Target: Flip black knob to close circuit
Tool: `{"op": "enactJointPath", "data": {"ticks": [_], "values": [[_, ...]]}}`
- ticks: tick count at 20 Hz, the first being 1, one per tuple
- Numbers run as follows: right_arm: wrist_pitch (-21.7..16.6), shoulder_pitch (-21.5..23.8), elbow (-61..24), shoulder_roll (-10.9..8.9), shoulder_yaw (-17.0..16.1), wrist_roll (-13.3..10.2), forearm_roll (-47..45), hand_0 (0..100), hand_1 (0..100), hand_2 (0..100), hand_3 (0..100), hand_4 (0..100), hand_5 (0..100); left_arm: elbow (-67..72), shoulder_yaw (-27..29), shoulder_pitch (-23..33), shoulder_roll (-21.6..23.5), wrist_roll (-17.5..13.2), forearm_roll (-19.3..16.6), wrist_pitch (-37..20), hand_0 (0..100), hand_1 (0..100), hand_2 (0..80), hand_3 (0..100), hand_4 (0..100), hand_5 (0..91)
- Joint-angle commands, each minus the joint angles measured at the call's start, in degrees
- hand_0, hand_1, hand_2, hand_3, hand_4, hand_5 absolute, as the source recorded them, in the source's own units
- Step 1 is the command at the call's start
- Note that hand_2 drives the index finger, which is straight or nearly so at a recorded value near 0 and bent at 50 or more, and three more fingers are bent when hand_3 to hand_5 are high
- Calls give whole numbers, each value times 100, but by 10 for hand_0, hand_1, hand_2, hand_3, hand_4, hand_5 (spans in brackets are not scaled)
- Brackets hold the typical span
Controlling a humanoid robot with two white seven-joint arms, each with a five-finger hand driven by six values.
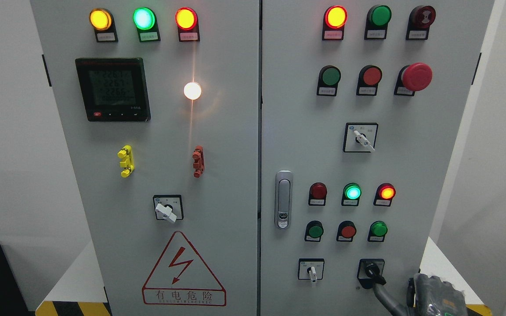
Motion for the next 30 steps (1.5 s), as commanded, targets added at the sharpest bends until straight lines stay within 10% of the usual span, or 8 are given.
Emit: {"op": "enactJointPath", "data": {"ticks": [1,30], "values": [[-3,-7,-68,6,-29,-35,-6,0,0,885,1000,955,972,6,4,0,0,-4,-1,-5,120,556,0,0,0,0],[-249,107,-112,59,155,-123,-155,0,0,880,1000,951,969,6,4,0,0,-4,-1,-5,120,556,0,0,0,0]]}}
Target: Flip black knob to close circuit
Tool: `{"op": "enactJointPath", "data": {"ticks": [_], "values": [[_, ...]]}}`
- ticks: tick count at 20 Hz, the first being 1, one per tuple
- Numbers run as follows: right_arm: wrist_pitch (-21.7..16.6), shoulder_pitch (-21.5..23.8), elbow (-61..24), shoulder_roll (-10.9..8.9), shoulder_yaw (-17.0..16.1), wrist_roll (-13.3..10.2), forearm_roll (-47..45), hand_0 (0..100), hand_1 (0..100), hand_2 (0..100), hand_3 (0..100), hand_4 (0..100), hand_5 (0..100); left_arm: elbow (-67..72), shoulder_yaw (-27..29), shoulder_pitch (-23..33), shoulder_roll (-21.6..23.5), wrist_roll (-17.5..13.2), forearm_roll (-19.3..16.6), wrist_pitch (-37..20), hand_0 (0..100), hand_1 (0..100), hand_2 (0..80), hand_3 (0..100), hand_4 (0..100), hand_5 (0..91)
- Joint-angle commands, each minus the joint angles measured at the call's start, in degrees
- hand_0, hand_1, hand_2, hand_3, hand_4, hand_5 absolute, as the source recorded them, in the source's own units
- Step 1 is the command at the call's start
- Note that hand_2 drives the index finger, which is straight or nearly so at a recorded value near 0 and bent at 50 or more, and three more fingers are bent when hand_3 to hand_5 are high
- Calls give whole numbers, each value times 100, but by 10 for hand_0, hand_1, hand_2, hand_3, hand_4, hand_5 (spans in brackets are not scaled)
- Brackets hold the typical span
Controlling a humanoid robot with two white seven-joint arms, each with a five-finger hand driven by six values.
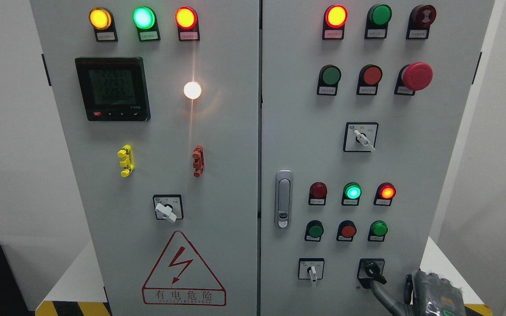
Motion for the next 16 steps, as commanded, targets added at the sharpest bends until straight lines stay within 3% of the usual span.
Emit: {"op": "enactJointPath", "data": {"ticks": [1,16], "values": [[-54,104,-3,23,185,-117,-3,0,0,879,1000,951,969,-3,5,0,0,-3,0,-5,120,556,0,0,0,0],[-89,517,-503,23,678,-187,-372,0,0,880,1000,944,969,6,-4,0,0,-3,0,-5,120,556,0,0,0,0]]}}
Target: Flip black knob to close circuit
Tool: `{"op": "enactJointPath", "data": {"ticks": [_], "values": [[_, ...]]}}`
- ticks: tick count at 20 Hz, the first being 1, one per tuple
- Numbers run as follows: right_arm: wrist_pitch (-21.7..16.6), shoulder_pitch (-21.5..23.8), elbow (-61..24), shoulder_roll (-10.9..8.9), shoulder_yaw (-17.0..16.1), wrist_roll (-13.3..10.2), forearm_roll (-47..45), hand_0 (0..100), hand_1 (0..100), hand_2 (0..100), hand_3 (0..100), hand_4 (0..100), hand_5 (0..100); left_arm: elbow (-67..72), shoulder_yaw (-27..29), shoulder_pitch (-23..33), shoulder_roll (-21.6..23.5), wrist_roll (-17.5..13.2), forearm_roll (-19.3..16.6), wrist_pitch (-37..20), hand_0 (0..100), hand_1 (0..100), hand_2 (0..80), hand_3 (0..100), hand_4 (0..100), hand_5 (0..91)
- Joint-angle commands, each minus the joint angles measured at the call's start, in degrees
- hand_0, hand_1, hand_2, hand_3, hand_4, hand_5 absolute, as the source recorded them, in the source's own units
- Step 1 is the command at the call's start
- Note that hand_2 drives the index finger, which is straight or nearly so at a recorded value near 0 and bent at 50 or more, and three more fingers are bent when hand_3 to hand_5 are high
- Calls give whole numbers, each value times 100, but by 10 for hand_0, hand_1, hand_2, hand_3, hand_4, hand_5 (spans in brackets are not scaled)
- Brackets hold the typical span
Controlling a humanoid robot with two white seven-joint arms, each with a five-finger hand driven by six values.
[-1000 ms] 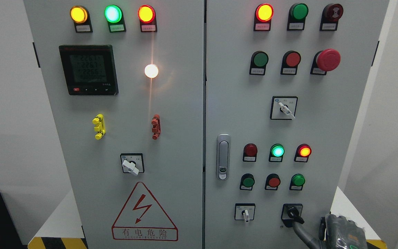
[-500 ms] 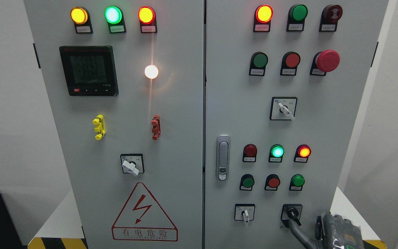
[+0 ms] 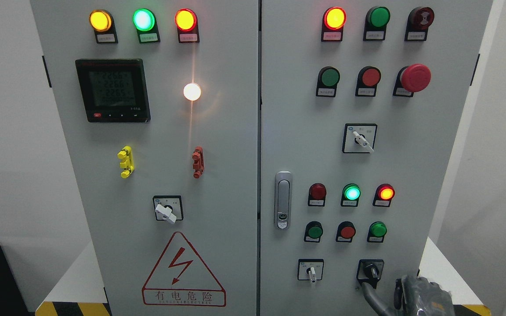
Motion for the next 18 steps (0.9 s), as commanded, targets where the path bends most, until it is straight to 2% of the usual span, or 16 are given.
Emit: {"op": "enactJointPath", "data": {"ticks": [1,6,8,10,11,13,17,18], "values": [[-11,255,-456,6,478,-41,-307,0,0,881,1000,943,970,-2,-4,0,0,-3,0,-5,120,556,0,0,0,0],[-2,764,-983,-3,654,-242,-1247,0,0,846,1000,928,949,-2,5,0,0,-3,0,-5,120,556,0,0,0,0],[-2,914,-1028,-11,689,-427,-1835,0,0,812,1000,904,903,-2,-4,0,0,-3,0,-5,120,556,0,0,0,0],[51,1055,-1098,-11,768,-673,-2372,0,0,763,1000,871,823,7,-4,0,0,-3,0,-5,120,556,0,0,0,0],[33,1177,-1116,-11,786,-839,-2687,0,2,751,1000,865,817,-2,5,0,0,-3,0,-5,120,556,0,0,0,0],[7,1414,-1220,-29,812,-1007,-3276,0,19,700,942,842,779,7,5,0,0,-3,9,-5,120,556,0,0,0,0],[16,1828,-1414,-47,900,-1052,-4401,0,32,576,855,773,713,-2,-4,0,0,-3,0,-5,120,556,0,0,0,0],[16,1890,-1441,-55,900,-1095,-4813,0,39,525,785,735,686,7,5,0,0,-3,0,-5,120,556,0,0,0,0]]}}
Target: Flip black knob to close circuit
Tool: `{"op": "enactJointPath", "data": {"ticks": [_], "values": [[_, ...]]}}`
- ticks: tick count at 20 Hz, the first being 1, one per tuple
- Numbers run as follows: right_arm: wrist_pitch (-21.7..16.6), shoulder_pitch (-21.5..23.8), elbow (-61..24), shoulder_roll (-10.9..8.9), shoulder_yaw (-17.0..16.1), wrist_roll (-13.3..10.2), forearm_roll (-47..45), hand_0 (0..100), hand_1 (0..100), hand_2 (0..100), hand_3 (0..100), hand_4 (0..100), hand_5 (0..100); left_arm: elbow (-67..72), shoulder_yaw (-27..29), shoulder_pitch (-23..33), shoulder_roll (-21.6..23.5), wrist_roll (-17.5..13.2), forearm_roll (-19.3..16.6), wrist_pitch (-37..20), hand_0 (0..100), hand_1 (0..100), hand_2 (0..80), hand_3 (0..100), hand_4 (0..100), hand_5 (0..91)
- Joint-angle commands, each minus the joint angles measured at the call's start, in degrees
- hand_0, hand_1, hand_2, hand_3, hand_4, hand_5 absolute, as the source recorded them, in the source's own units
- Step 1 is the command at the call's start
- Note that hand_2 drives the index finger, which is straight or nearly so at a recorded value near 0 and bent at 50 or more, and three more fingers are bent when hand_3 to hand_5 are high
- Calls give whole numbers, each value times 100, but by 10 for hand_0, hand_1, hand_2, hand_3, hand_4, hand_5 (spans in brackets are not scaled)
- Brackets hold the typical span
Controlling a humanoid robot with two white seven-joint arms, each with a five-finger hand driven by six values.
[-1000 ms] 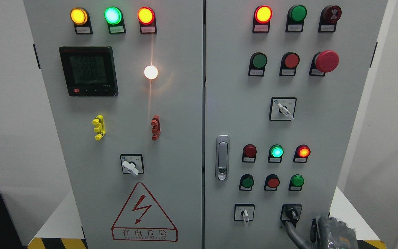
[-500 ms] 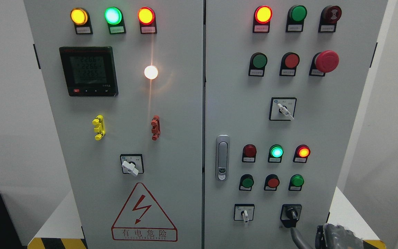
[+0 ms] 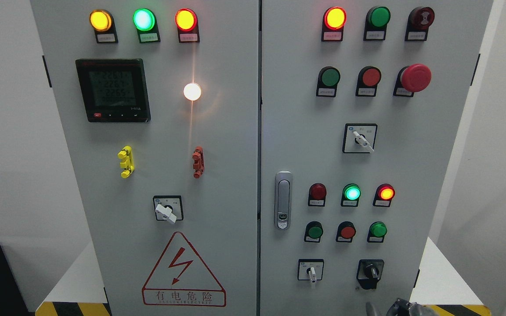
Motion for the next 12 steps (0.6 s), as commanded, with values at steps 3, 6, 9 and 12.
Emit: {"op": "enactJointPath", "data": {"ticks": [3,6,9,12], "values": [[-16,691,-655,-46,345,-276,-2885,0,46,362,547,549,557,5,3,0,0,-2,0,-5,120,556,0,0,0,0],[-51,867,-769,-46,345,-277,-3870,0,36,252,429,435,415,5,3,0,0,-2,0,-5,120,556,0,0,0,0],[-182,981,-796,-55,345,-242,-4671,0,0,161,323,312,267,-4,3,0,0,-2,0,-5,120,556,0,0,0,0],[-322,1148,-831,-63,345,-206,-4769,0,0,84,199,167,122,-4,-6,0,0,-2,0,-5,120,556,0,0,0,0]]}}
